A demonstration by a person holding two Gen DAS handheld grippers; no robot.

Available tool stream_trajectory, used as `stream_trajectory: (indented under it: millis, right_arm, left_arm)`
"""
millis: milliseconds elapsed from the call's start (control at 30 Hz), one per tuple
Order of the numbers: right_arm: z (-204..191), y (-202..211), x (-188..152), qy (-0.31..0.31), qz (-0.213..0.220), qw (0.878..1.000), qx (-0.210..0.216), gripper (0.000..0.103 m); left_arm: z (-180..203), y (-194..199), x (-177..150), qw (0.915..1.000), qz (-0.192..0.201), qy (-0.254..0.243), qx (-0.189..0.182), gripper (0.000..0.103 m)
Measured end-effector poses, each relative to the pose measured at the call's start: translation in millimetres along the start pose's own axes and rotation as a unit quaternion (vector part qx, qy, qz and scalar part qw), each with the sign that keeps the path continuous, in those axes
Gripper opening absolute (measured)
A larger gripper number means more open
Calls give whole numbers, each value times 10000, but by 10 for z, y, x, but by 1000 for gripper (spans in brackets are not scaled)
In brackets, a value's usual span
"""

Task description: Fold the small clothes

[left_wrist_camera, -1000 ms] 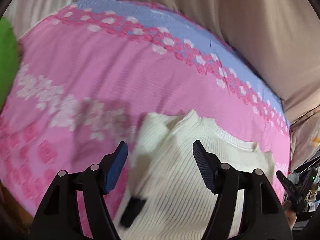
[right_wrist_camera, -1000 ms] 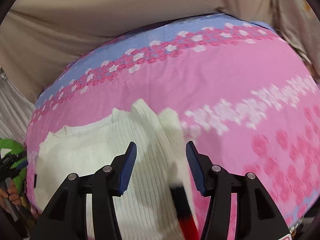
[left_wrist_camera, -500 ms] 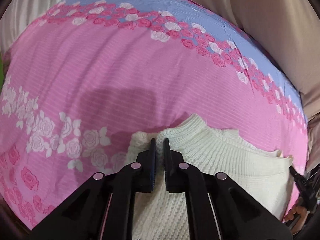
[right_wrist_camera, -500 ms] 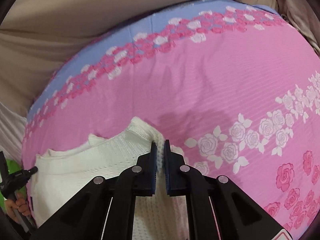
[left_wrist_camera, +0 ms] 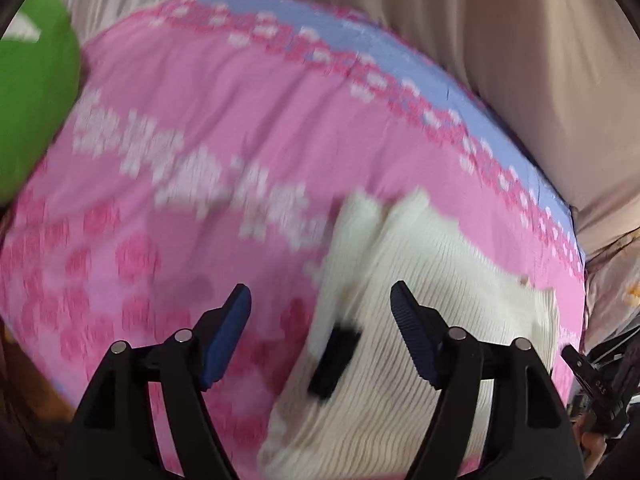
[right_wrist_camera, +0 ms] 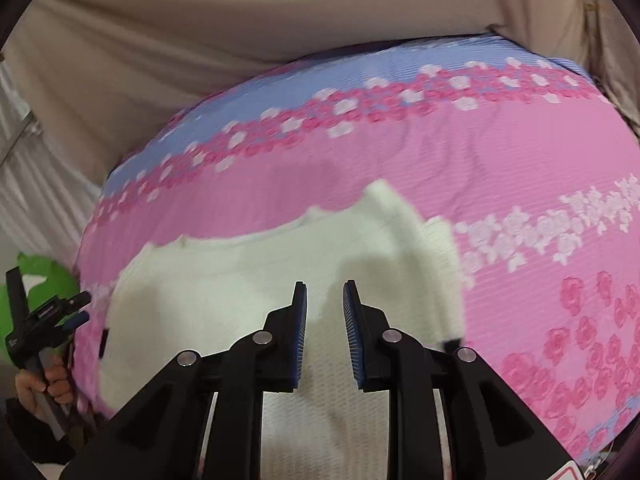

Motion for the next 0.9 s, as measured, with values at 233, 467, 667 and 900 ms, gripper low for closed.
stream_trajectory:
  millis: [233, 467, 667, 900]
  right_arm:
    - [-1031, -648, -627, 1037, -1149, 9858, 655, 8]
    - [-1025, -931, -828, 1134, -1552, 9798, 557, 4]
    - [-929, -906, -771, 519, -1618, 9819, 834, 4]
    - [-175, -292, -245, -585, -886, 9913, 777, 16]
  left_arm:
    - [-110, -137, -620, 9952, -624, 756, -39, 71]
    - [93, -51, -492, 9895, -671, 1171, -517, 21]
    - [1371, 537, -223, 9845, -332, -361, -1681, 19]
    - [3009, 505, -936, 9249, -898, -2407, -2803, 20]
Point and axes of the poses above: each gripper's, at about its wrist camera, not at the fingertips, and y roughly against the way its jaws point, z to its right, x to its top, the point moved 10 cm from there along -y, roughly the way its jaws point, and after that the axes turned 14 degrees about z, right-handed, at the moved point
